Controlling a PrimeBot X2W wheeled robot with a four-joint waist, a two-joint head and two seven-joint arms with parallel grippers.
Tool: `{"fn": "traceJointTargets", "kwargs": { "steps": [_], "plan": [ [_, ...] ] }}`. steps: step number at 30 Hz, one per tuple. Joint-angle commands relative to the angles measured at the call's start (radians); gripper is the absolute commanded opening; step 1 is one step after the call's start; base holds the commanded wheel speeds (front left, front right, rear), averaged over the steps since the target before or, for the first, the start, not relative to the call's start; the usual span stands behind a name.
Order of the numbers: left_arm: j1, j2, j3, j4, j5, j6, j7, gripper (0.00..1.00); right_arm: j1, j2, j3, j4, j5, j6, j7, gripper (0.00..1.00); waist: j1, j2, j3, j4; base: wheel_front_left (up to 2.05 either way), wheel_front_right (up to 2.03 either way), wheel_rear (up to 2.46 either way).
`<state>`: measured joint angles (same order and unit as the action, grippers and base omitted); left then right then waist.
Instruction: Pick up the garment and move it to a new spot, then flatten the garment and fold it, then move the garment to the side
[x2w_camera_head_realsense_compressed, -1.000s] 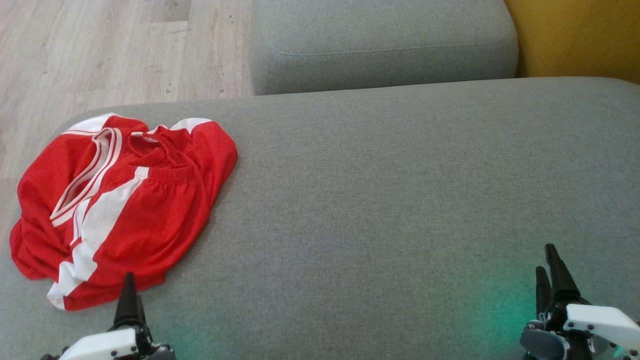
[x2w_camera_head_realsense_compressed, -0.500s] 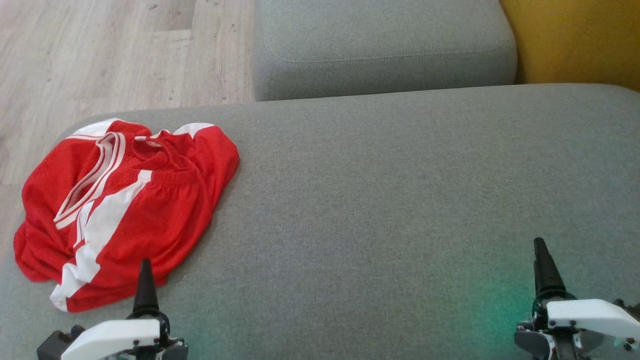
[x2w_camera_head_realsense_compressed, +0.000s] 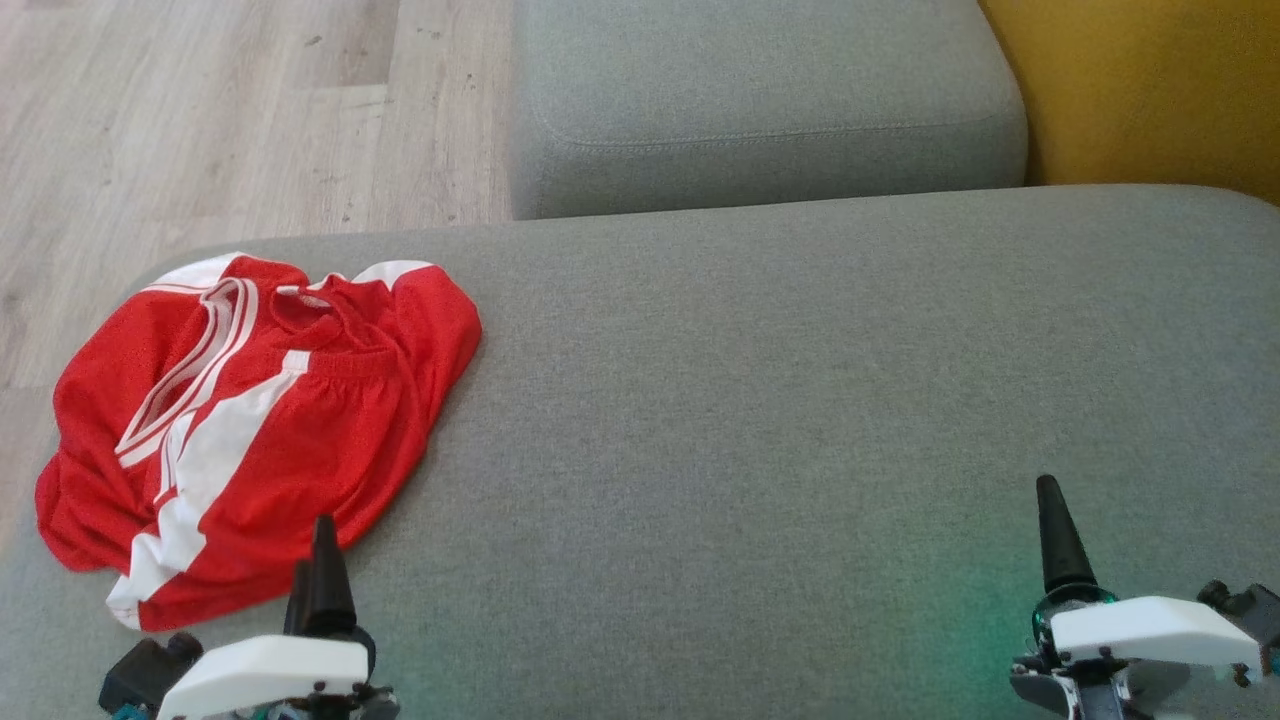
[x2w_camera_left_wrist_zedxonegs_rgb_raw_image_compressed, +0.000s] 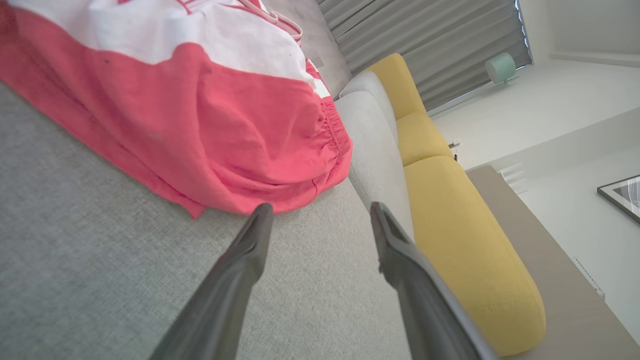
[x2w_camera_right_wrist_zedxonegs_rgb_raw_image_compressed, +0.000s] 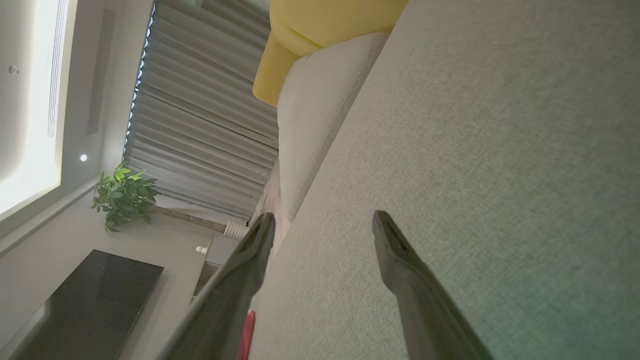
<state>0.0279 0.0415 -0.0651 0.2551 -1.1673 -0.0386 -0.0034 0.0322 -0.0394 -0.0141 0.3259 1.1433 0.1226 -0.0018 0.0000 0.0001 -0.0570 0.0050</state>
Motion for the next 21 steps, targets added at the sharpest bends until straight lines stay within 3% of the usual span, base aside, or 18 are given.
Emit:
{"fn": "traceJointTargets", "kwargs": {
  "steps": [1, 21],
  "plan": [
    [-0.024, 0.005, -0.001, -0.036, 0.043, 0.007, -0.015, 1.00, -0.022, -0.005, 0.014, -0.040, -0.046, 0.003, -0.014, 1.00, 0.0000, -0.0001, -0.003, 0.000, 0.00, 0.00, 0.00],
    [-0.009, 0.006, -0.069, -0.065, 0.305, 0.052, -0.073, 1.00, -0.010, -0.007, 0.065, -0.066, -0.300, 0.004, -0.073, 1.00, 0.0000, -0.0001, -0.030, -0.003, 0.00, 0.00, 0.00]
  ]
}}
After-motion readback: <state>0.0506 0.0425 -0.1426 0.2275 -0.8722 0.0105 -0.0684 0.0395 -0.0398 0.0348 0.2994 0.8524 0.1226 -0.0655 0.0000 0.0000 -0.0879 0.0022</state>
